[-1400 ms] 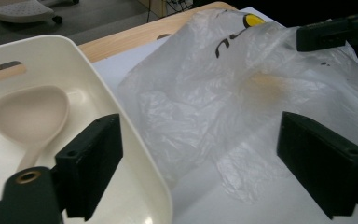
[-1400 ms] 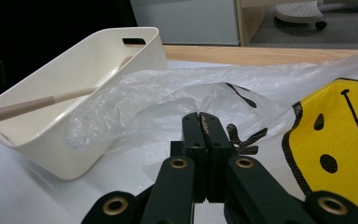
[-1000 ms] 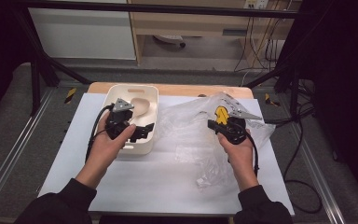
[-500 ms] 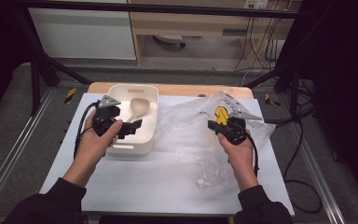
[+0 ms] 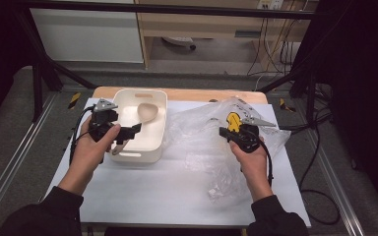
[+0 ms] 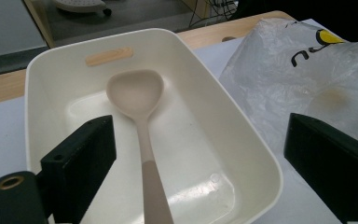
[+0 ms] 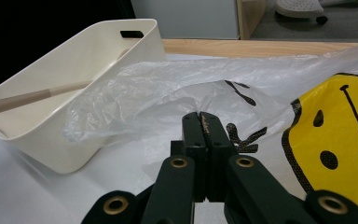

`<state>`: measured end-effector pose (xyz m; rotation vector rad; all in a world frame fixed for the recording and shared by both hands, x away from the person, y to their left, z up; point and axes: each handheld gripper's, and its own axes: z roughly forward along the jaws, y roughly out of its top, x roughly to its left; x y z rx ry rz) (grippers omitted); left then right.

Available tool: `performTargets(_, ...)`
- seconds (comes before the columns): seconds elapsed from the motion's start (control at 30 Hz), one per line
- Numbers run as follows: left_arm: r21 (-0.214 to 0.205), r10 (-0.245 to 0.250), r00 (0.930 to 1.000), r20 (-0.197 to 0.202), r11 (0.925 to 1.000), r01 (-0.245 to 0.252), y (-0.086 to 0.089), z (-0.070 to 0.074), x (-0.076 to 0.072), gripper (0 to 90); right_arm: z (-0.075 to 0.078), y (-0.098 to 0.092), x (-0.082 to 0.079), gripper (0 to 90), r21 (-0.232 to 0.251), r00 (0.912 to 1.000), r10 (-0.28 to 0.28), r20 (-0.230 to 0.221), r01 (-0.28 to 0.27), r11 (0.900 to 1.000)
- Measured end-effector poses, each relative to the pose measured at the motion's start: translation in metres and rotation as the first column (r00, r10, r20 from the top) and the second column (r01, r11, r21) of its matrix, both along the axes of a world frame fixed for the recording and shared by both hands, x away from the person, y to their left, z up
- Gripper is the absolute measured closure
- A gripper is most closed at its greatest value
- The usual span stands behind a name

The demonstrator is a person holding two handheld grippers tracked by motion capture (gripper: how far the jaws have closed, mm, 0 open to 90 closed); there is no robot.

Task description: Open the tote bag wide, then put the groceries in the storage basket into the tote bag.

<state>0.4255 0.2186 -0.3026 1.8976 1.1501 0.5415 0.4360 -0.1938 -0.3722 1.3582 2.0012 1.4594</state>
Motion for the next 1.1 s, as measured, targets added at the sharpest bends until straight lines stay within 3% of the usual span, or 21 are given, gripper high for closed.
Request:
performTargets(0.67, 0.006, 0.021, 0.9988, -0.044, 0.9998, -0.02, 0.02, -0.008, 0.006, 8.8, -0.004, 0.002, 0.0, 90.0, -0.008, 0.9999, 0.006, -0.014, -0.006, 0.9999)
performTargets(1.0, 0.015, 0.019, 0.9995, -0.026, 0.9997, -0.018, 0.025, -0.016, 0.014, 15.8, -0.006, 0.001, 0.0, 90.0, -0.013, 0.9998, 0.009, -0.019, -0.009, 0.9999)
performTargets(1.1, 0.027, 0.022, 0.9998, -0.004, 0.9994, -0.022, 0.027, -0.019, 0.016, 19.7, -0.007, 0.001, 0.001, 90.0, -0.013, 0.9997, 0.008, -0.022, -0.009, 0.9999)
